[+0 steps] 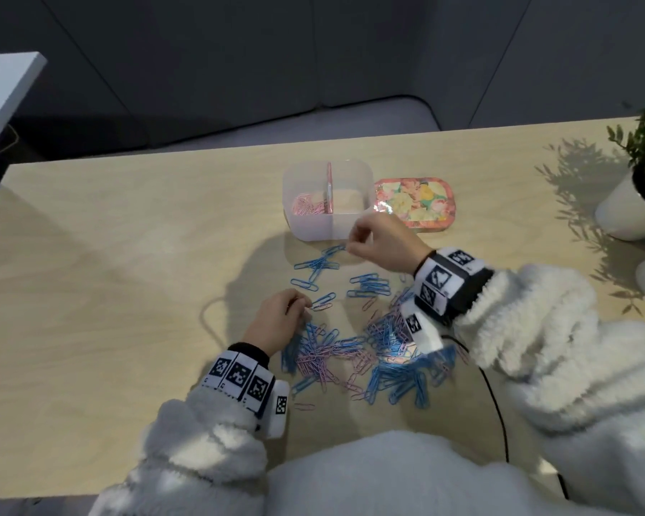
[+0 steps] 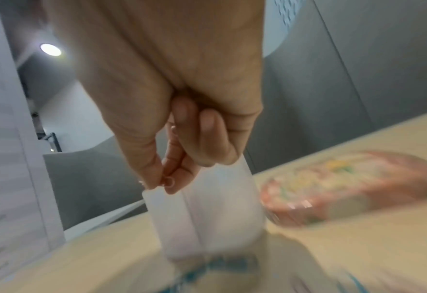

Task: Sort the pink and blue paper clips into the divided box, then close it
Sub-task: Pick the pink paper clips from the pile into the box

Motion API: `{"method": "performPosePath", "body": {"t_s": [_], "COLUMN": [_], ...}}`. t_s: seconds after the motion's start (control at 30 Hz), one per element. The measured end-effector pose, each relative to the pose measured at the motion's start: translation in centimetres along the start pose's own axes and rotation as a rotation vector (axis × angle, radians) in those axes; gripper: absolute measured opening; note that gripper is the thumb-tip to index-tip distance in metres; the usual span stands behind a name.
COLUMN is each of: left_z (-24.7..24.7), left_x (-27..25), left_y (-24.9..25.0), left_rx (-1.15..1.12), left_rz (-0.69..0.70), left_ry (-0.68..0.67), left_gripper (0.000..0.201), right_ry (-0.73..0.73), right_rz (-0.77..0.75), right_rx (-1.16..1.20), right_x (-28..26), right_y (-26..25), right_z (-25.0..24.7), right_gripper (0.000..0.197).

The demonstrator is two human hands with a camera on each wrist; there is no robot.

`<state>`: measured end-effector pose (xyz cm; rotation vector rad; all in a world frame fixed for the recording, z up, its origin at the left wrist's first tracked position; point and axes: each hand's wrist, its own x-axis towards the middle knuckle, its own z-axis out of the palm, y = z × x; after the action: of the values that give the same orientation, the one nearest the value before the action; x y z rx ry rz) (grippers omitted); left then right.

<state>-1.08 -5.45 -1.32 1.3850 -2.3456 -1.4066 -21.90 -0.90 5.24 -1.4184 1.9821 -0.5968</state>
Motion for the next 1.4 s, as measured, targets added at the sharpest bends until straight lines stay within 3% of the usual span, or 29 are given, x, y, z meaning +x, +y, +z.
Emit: {"method": "performPosePath", "body": {"t_s": [0.13,0.2,0.3,0.4,0.53,0.57,0.73,0.8,0.9,1.07,1.17,1.4], "left_z": [0.7,1.2,1.8,2.2,2.5,2.6,2.8,2.5,0.9,-3.5,-5.0,-5.0], "left_x": [0.7,0.8,1.0,1.0,0.9,0.9,1.1,1.1,1.7,4.8,7.0,10.8], "left_y": [0.9,1.4,1.6,1.5,1.1,0.9,0.5,0.9,2.6,7.0,8.9,10.2], "left_rx": [-0.055,0.036,0.276,0.405,0.433,0.443,0.463,0.452,0.363,0.325,0.293,0.287], "left_rz": [-0.019,0.016,0.113,0.201,0.225,0.227,0.259,0.277,0.289,0.366,0.408,0.279], "left_ry": [-0.071,-0.086,-0.054,-0.056,-0.032,-0.034,-0.083,-0.096,-0.053,0.155,0.247,0.214], "left_gripper": [0.018,0.015,0.013,0.016,0.01,0.008,0.004,0.006,0.007,0.01,0.011,0.015], "right_ry": [0.117,0.107,0.029,0.009,0.216,0.21,-0.253,-0.338,-0.331,-0.343,-0.309,-0.234], "right_rz": [-0.024,-0.019,0.002,0.016,-0.04,-0.053,-0.086,-0.059,-0.075,-0.09,-0.122,-0.155], "right_rx": [-0.03,-0.083,-0.174,-0.132,0.145,0.168,-0.195,-0.338,-0.452,-0.441,-0.497,-0.539], "right_x": [5.5,7.8,9.8,10.4,7.2,5.8,-1.2,-2.7,-3.5,-4.2,-4.6,-5.4], "right_y": [-2.9,-4.1,-4.9,-4.6,-3.7,-3.1,1.1,2.7,4.0,4.9,5.0,5.4], "right_z": [-1.2,-0.9,0.1,0.1,-1.5,-1.6,1.8,3.4,4.3,4.1,4.3,5.1], "right_gripper": [0.018,0.02,0.006,0.034,0.025,0.022,0.017,0.018,0.02,0.029,0.025,0.022]}}
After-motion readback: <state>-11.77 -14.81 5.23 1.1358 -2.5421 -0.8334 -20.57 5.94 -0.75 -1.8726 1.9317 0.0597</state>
